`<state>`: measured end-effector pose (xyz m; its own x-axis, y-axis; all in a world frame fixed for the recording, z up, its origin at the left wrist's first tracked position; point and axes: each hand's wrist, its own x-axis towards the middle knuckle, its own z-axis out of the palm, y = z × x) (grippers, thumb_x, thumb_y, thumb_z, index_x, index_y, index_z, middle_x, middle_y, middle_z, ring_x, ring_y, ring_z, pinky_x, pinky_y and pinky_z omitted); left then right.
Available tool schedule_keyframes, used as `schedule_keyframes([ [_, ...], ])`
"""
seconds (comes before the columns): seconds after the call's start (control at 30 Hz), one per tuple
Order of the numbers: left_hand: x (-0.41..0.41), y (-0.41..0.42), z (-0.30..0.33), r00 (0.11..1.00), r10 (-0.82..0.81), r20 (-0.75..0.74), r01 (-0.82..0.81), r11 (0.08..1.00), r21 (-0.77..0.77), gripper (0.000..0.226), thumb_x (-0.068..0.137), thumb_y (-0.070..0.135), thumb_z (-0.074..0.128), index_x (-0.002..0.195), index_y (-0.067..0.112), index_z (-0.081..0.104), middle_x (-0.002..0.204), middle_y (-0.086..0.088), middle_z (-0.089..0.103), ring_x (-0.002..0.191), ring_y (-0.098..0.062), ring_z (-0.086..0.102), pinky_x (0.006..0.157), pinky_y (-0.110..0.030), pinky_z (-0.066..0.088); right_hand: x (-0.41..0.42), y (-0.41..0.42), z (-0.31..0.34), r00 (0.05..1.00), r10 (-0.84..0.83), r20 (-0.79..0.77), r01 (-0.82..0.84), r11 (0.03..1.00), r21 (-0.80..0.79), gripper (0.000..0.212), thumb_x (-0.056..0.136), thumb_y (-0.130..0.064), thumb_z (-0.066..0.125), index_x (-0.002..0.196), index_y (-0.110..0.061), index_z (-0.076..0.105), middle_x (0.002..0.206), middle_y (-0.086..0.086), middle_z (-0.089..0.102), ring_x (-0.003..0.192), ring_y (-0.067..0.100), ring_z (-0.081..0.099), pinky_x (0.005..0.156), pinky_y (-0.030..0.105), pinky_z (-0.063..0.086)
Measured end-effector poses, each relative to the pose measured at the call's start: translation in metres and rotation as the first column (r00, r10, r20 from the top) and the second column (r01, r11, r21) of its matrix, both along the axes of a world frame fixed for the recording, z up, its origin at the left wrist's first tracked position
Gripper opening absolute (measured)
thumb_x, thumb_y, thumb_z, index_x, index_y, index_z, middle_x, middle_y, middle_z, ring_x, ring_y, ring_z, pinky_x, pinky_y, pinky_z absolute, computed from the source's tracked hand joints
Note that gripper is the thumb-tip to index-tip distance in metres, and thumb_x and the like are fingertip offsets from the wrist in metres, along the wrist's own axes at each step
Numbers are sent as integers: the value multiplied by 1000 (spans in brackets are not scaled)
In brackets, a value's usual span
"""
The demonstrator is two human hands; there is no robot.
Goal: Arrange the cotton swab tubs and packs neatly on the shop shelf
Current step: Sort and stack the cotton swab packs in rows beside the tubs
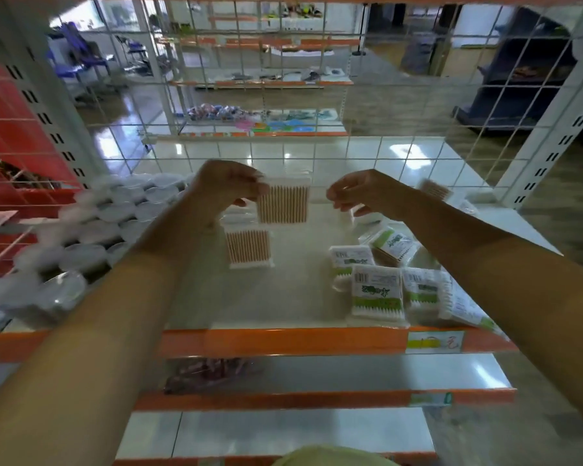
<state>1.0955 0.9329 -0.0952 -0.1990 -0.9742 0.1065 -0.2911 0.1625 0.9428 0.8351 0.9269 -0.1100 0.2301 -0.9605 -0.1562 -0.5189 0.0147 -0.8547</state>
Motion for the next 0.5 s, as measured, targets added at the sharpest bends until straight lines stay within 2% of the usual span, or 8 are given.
schedule_keyframes([
  [0.07, 18, 2, -3, 996, 18, 88, -18, 1000, -5, 17, 76, 3, 69, 81, 17, 62, 60, 13, 68, 58, 0, 66, 60, -17, 53, 3, -1, -12, 1000, -26, -10, 26, 999, 33, 56, 61, -49, 68, 106, -15, 62, 96, 2, 66, 91, 15, 61, 85, 33, 46],
  [0.17, 37, 5, -12, 977, 3, 214, -11, 999, 36, 16, 74, 2, 72, 83, 12, 62, 77, -2, 69, 62, -4, 67, 66, -24, 56, 5, -4, -31, 998, -56, -21, 58, 993, 99, 47, 73, -42, 68, 109, -12, 61, 97, 2, 66, 95, 18, 61, 83, 32, 47],
  [0.3, 46, 8, -22, 914, -76, 398, 94, 995, -26, 16, 74, 0, 72, 77, 10, 60, 68, 2, 58, 51, 8, 57, 54, -11, 48, 12, -4, -49, 994, -90, -63, 99, 980, 173, 45, 76, -41, 68, 109, -12, 59, 94, 0, 64, 94, 17, 59, 77, 30, 47],
  [0.4, 50, 9, -36, 886, -91, 455, 115, 993, -24, 17, 73, 2, 74, 86, 2, 63, 67, 2, 57, 51, 7, 55, 52, -7, 43, 18, -1, -57, 992, -111, -51, 117, 983, 143, 38, 77, -39, 69, 104, -14, 60, 92, 0, 64, 89, 16, 59, 81, 31, 47],
  [0.5, 52, 9, -47, 868, -69, 492, 111, 992, -56, 19, 72, 7, 77, 87, 5, 66, 67, 5, 57, 51, 7, 53, 53, -6, 41, 23, 2, -61, 991, -132, -6, 133, 990, 50, 28, 78, -35, 70, 96, -15, 61, 87, 0, 64, 83, 14, 60, 72, 24, 48],
])
